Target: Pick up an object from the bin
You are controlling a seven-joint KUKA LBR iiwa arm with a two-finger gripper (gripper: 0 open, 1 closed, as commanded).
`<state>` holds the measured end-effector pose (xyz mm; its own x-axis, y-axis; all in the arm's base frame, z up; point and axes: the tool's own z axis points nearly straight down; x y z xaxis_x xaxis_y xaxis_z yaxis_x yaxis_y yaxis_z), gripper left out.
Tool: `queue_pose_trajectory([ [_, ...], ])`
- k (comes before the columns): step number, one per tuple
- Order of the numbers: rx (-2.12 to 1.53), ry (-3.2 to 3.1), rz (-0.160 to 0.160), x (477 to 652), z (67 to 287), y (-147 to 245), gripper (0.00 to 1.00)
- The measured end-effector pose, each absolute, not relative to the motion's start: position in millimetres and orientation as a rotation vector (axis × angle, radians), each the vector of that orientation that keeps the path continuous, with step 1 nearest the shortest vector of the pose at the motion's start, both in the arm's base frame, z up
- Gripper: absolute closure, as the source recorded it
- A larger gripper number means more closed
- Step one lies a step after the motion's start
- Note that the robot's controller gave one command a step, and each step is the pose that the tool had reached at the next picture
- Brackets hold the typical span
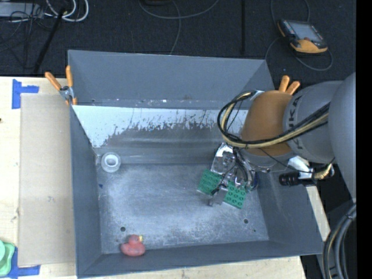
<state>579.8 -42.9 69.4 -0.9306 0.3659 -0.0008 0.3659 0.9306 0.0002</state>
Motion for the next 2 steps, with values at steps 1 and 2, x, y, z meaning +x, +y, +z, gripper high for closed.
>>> queue_pose_trajectory([
  [1,0.580,3.088,-0.001,580.0,71,-43,1.00],
  [2,0.538,3.087,0.002,564.2,221,-18,1.00],
])
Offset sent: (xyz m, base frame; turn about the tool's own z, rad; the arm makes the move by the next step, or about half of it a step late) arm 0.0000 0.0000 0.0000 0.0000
